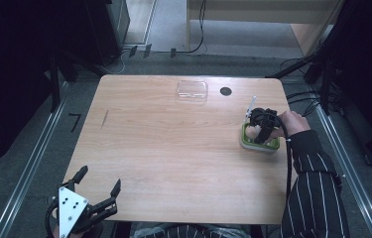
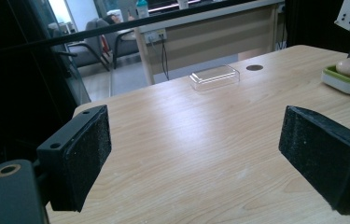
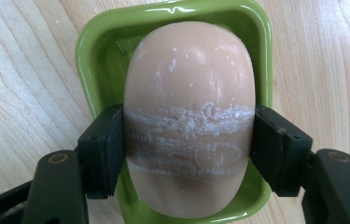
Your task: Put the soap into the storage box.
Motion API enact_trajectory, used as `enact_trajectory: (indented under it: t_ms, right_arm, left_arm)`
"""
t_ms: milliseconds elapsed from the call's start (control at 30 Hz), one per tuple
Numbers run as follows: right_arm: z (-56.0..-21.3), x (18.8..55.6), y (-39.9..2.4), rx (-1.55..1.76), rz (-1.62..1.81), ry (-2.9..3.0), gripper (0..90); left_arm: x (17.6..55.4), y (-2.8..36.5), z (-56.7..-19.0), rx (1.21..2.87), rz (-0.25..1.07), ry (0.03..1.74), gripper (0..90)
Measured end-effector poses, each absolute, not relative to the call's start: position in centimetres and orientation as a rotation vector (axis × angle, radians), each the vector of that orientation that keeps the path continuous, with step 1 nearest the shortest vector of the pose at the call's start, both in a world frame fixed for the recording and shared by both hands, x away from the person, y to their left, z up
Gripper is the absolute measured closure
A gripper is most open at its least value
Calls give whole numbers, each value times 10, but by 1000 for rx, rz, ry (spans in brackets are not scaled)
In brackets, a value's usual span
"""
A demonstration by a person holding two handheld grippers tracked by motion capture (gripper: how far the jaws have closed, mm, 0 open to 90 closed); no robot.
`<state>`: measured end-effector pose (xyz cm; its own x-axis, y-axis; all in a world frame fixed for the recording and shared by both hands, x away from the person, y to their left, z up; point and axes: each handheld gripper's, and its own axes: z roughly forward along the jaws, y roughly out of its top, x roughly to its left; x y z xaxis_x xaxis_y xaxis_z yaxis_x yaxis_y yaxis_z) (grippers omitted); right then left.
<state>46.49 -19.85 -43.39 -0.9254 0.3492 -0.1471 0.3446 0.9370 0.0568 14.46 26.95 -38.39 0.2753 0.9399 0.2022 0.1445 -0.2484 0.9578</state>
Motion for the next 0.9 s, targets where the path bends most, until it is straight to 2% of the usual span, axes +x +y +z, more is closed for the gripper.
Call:
enact_trajectory:
  t_ms: [900]
  right_arm:
    - [-445,469,-204,533,-11,2947,339]
  left_arm:
    - [145,269,-384,1628,1081,1016,96]
